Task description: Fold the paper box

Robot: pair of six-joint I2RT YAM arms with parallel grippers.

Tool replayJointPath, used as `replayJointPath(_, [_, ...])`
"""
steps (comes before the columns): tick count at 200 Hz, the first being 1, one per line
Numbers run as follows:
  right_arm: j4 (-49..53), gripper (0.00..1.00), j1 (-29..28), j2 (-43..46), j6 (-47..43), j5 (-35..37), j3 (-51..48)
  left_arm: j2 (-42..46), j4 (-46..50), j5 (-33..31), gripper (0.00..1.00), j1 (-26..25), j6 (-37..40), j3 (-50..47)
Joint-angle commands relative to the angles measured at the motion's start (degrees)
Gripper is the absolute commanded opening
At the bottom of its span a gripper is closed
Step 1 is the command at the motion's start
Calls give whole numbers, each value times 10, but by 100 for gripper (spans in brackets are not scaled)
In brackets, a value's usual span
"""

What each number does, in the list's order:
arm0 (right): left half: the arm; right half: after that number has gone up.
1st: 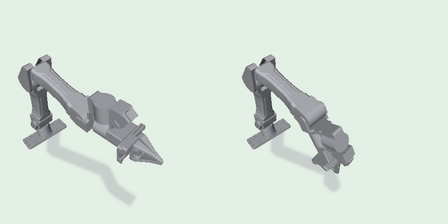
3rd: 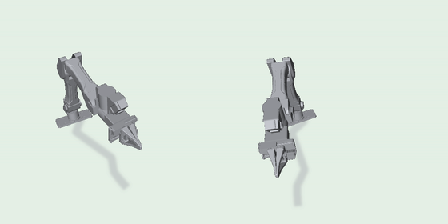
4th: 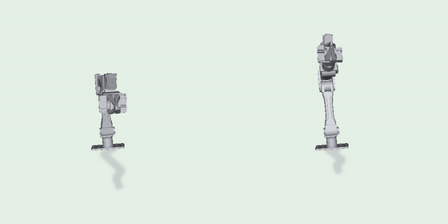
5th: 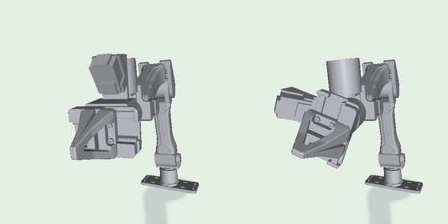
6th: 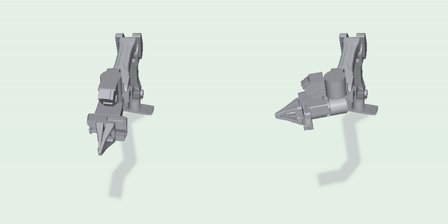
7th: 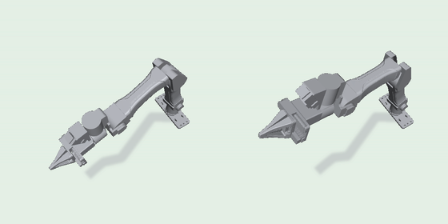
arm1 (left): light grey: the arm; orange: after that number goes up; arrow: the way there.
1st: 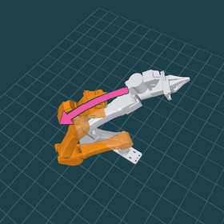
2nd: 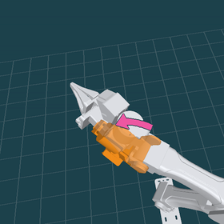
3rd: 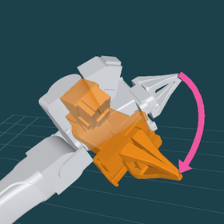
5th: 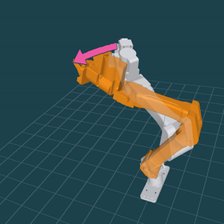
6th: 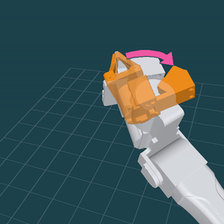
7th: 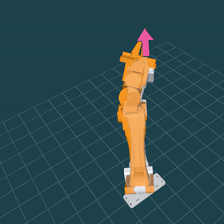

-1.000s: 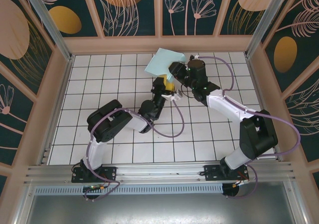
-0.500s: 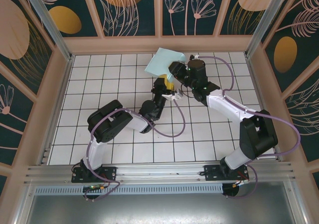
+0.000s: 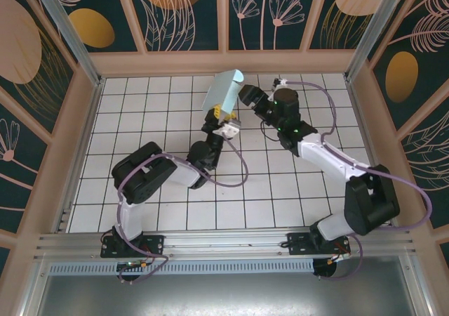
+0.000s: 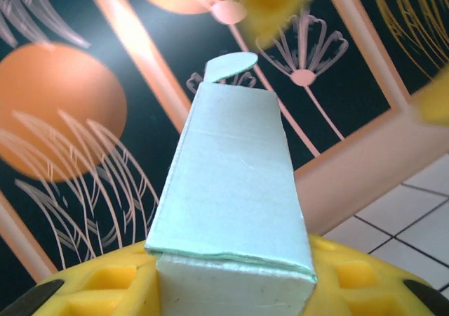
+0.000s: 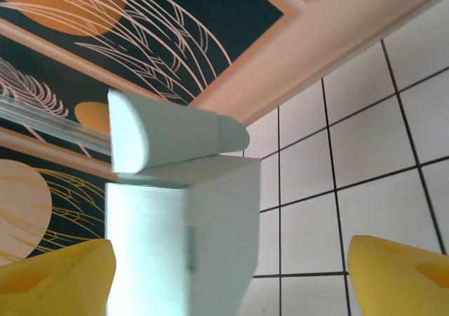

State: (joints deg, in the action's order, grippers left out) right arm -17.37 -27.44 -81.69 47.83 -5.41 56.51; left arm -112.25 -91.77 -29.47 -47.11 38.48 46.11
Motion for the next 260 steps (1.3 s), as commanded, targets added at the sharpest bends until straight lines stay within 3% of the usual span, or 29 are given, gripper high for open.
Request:
replayJointPath(1, [-51, 88, 20, 55, -45, 15, -35, 55, -42, 30, 27, 32, -196, -26])
replayJointPath(27, [-109, 89, 64, 106, -60, -25, -111, 100, -18, 87, 27, 68, -337, -55])
replayJointPath(63, [-268, 89, 119, 127, -60, -159, -211, 137, -31, 214, 27, 117, -550, -84])
replayJointPath(96, [-368, 95, 123, 108, -65, -232, -252, 137, -100, 283, 25, 137, -702, -90])
replayJointPath(125, [-528, 99, 119, 56, 3, -319, -264, 133, -131, 323, 26, 140, -819, -69])
replayJointPath(142, [-588, 99, 114, 23, 43, -334, -256, 129, -132, 359, 26, 140, -859, -50])
replayJointPath(195, [-641, 99, 104, -27, 66, -356, -214, 136, -132, 410, 27, 140, -960, -15])
replayJointPath(235, [-711, 99, 100, -48, 104, -420, -177, 106, -132, 485, 27, 142, -1060, 37])
replayJointPath(245, [-722, 95, 100, -47, 110, -427, -174, 100, -133, 492, 27, 142, -1072, 44])
replayJointPath(260, [-710, 79, 100, -36, 102, -432, -173, 100, -132, 489, 27, 143, -1062, 41])
